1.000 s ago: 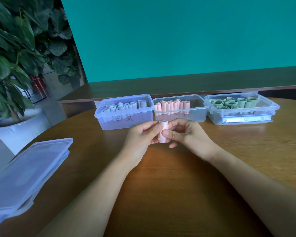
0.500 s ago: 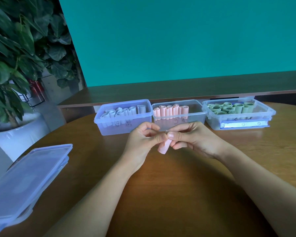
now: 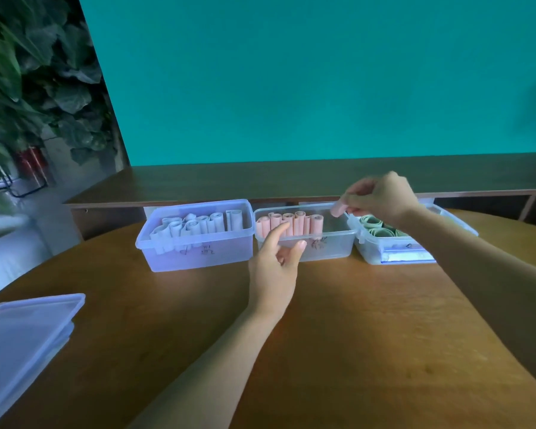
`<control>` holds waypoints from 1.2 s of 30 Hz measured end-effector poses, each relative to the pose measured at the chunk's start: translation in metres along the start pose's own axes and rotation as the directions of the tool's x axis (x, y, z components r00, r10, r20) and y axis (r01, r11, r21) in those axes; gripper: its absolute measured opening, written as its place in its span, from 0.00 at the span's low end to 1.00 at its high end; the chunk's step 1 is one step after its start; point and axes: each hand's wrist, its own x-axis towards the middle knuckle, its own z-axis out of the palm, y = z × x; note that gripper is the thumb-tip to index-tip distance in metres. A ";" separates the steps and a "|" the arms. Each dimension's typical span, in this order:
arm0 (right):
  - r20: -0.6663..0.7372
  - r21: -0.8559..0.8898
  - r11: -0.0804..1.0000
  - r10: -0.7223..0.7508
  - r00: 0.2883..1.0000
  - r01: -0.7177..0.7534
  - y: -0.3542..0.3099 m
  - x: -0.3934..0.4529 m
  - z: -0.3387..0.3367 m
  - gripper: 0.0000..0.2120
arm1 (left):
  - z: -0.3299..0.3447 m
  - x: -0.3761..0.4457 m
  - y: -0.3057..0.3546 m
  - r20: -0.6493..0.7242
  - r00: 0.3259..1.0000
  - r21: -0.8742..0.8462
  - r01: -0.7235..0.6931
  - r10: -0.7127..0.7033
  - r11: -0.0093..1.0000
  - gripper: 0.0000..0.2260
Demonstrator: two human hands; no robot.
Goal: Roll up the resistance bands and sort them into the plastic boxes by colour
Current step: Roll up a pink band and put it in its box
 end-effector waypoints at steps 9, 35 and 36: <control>0.184 -0.333 0.942 0.019 0.983 0.044 0.029 0.056 0.028 0.08 | 0.011 0.006 -0.012 0.024 0.998 0.059 -0.053 0.051 0.997 0.20; 0.226 -0.557 0.812 -0.055 0.973 0.175 0.029 0.069 0.049 0.07 | 0.011 0.004 -0.011 0.113 0.993 0.076 -0.045 0.037 0.996 0.21; 0.228 -0.559 0.809 -0.060 0.972 0.181 0.029 0.068 0.048 0.08 | 0.011 0.004 -0.010 0.113 0.993 0.075 -0.043 0.034 0.996 0.21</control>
